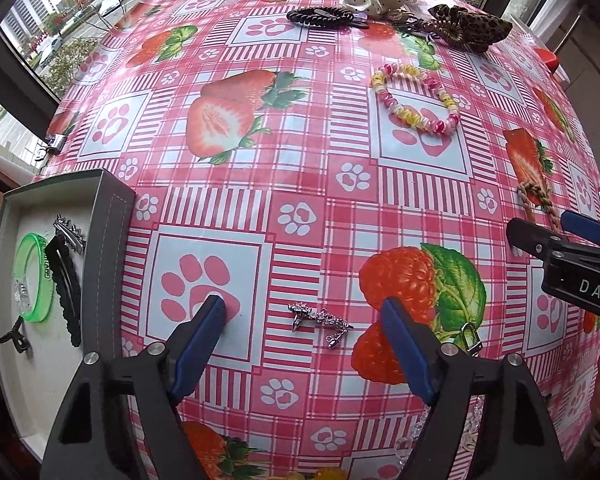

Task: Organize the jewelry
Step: 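Grasp the braided brown hair tie with the right tool while the left tool grasps a small silver charm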

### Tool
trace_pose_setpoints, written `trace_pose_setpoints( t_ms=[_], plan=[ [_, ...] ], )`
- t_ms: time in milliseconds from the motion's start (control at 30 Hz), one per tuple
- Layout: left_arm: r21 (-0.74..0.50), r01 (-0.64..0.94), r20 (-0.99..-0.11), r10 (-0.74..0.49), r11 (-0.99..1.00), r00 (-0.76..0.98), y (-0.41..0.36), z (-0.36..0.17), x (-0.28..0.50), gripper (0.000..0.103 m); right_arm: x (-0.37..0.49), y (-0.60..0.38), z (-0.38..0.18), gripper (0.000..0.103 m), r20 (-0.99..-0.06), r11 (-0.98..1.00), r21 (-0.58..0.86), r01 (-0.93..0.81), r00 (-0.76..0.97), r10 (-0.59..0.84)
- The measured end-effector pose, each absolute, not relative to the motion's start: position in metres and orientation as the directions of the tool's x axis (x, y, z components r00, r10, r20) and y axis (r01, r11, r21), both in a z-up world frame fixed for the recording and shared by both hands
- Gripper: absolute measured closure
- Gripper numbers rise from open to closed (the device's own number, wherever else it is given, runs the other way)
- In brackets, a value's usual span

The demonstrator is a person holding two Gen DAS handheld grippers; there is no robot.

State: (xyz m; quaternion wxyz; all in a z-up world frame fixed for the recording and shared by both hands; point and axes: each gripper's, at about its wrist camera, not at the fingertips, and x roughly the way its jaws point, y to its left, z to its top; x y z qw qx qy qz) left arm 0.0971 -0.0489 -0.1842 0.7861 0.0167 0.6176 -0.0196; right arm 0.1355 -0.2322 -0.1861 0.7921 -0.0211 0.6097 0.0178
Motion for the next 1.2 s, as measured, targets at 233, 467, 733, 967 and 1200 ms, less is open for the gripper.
trace_pose_setpoints(
  t_ms=[233, 467, 733, 967, 1200],
  plan=[
    [-0.011, 0.086, -0.971, -0.031, 0.996, 0.235, -0.062, -0.177, 0.101, 0.058, 0.139, -0.213, -0.18, 0.037, -0.964, 0.994, -0.013, -0.107, 0.264, 0.015],
    [-0.065, 0.078, -0.971, -0.081, 0.995, 0.226, -0.054, -0.172, 0.098, 0.079, 0.139, -0.206, -0.173, 0.09, -0.963, 0.996, -0.004, -0.085, 0.269, 0.019],
    [-0.119, 0.084, -0.956, -0.137, 0.989, 0.258, -0.038, -0.156, 0.086, 0.079, 0.123, -0.23, -0.16, 0.097, -0.95, 0.991, 0.135, -0.014, 0.281, 0.133],
    [-0.139, 0.087, -0.949, -0.158, 0.986, 0.273, -0.022, -0.142, 0.073, 0.079, 0.102, -0.234, -0.144, 0.098, -0.94, 0.981, 0.195, -0.006, 0.283, 0.189],
    [-0.111, 0.063, -0.957, -0.124, 0.992, 0.264, -0.018, -0.145, 0.07, 0.079, 0.086, -0.234, -0.142, 0.098, -0.939, 0.973, 0.228, 0.017, 0.268, 0.215]
  ],
)
